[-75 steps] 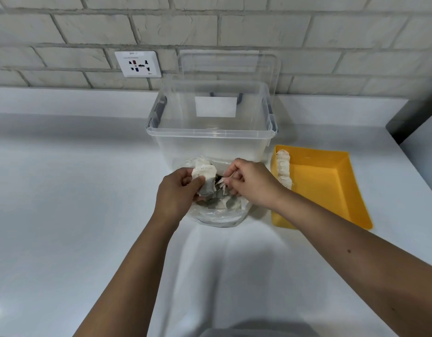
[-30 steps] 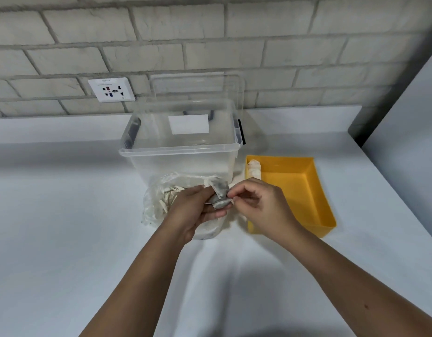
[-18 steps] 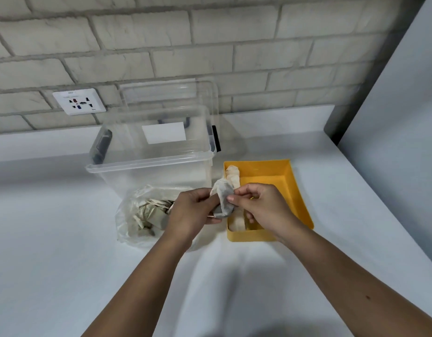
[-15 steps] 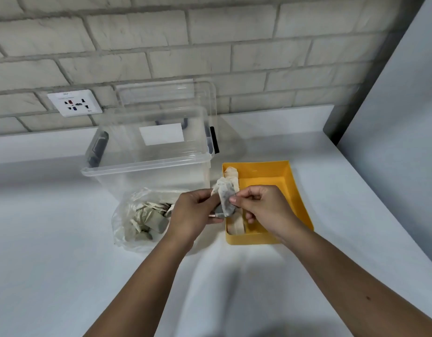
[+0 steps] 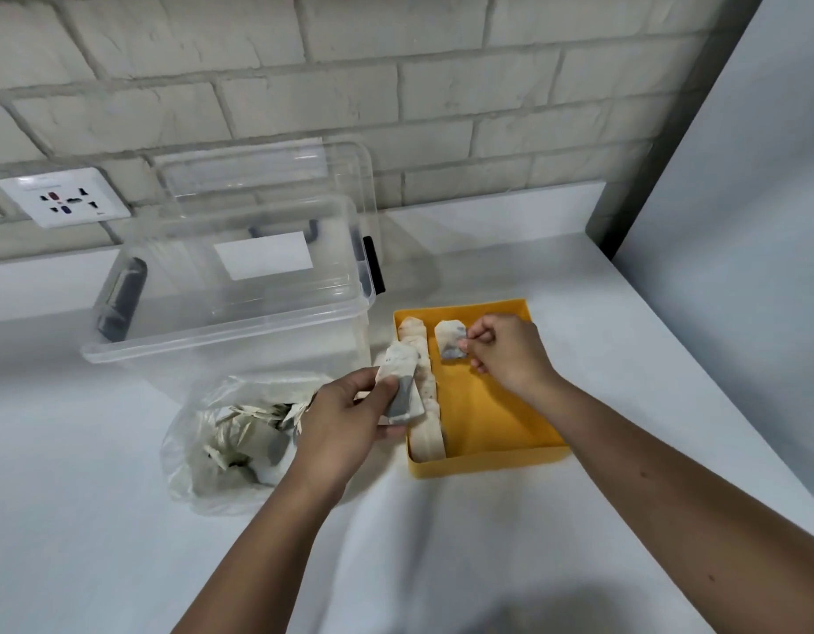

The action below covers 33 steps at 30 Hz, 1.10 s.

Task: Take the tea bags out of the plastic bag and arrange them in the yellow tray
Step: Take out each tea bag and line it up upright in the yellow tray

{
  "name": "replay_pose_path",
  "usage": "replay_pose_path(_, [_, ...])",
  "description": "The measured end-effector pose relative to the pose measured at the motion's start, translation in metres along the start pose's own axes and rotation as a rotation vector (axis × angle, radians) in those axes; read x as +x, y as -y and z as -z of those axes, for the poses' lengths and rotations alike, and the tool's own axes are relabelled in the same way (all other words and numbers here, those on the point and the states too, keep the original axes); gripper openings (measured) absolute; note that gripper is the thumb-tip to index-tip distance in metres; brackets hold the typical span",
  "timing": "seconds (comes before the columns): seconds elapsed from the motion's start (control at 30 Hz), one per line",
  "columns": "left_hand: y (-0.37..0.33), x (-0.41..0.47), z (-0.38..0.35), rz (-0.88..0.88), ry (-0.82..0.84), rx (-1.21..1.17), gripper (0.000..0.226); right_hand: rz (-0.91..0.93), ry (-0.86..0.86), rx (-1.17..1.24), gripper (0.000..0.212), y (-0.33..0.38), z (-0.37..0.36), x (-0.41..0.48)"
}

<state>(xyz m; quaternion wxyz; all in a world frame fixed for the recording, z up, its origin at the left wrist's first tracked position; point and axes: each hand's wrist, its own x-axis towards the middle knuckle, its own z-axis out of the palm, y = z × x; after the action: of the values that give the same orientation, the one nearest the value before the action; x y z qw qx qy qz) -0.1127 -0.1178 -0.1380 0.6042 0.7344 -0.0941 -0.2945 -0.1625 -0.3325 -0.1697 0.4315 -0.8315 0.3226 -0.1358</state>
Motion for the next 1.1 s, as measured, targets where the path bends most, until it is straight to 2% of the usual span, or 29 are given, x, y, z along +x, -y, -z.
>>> replay_pose_path(0.17, [0.001, 0.000, 0.003, 0.008, 0.028, -0.052, 0.019, -0.052, -0.027, -0.104, 0.013, -0.008, -0.018, 0.018])
replay_pose_path(0.5, [0.003, 0.000, 0.006, 0.015, 0.037, -0.099, 0.019, -0.159, 0.005, -0.054, 0.010, -0.011, -0.028, 0.028])
replay_pose_path(0.8, [0.001, 0.001, 0.006, 0.018, 0.053, -0.142, 0.017, -0.140, -0.018, -0.071, 0.015, -0.016, -0.031, 0.032])
replay_pose_path(0.97, [0.002, 0.001, 0.006, 0.035, 0.054, -0.202, 0.017, -0.137, -0.001, -0.093, 0.032, -0.013, -0.026, 0.029])
replay_pose_path(1.03, [0.001, 0.001, 0.006, 0.055, 0.067, -0.256, 0.018, -0.114, -0.040, -0.116, 0.038, -0.006, -0.018, 0.022])
replay_pose_path(1.1, [0.000, 0.001, 0.006, 0.063, 0.073, -0.284, 0.019, -0.068, -0.116, -0.054, 0.035, 0.007, -0.008, 0.006])
